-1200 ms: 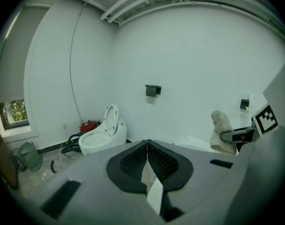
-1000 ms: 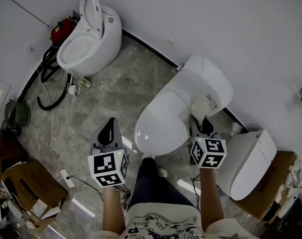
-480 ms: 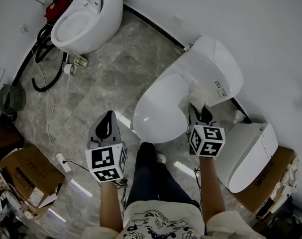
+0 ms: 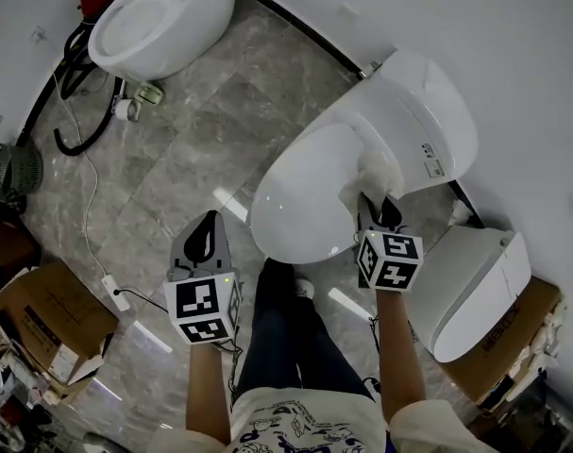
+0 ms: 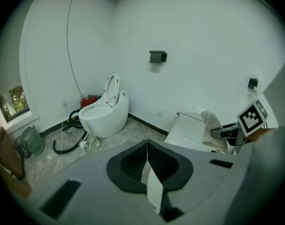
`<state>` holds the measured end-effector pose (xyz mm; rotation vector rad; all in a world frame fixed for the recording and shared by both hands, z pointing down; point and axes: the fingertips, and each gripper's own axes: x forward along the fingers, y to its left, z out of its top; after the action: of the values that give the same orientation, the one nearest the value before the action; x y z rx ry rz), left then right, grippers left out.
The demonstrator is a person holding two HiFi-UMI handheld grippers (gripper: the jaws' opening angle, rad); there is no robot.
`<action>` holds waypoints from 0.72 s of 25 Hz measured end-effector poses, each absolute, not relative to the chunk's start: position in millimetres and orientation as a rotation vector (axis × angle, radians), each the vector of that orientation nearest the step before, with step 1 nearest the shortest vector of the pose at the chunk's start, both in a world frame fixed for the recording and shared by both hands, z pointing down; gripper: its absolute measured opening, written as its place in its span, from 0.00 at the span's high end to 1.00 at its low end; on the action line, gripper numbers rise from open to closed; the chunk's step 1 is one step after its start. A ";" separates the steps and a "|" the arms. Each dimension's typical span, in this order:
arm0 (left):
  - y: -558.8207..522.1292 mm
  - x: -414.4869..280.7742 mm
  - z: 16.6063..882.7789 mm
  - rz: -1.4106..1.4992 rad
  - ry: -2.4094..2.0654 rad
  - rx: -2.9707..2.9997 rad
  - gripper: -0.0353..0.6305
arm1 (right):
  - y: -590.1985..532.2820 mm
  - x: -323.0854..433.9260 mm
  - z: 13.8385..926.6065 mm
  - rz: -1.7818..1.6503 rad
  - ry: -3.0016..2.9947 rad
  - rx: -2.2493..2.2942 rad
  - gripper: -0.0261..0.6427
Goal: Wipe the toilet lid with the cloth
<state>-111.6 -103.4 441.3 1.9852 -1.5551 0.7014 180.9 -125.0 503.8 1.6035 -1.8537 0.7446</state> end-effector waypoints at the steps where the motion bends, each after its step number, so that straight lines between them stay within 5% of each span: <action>1: -102.3 -111.8 446.5 0.709 -1.551 1.979 0.93 | -124.8 181.6 510.1 0.744 -1.848 1.598 0.80; 18: -93.8 -107.9 497.8 0.764 -1.518 1.933 0.93 | -135.7 201.5 594.6 0.791 -1.753 1.539 0.80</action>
<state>-107.9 -93.8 497.8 1.9326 -1.5179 0.7641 201.5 -135.7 594.6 1.5389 -1.7532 0.7907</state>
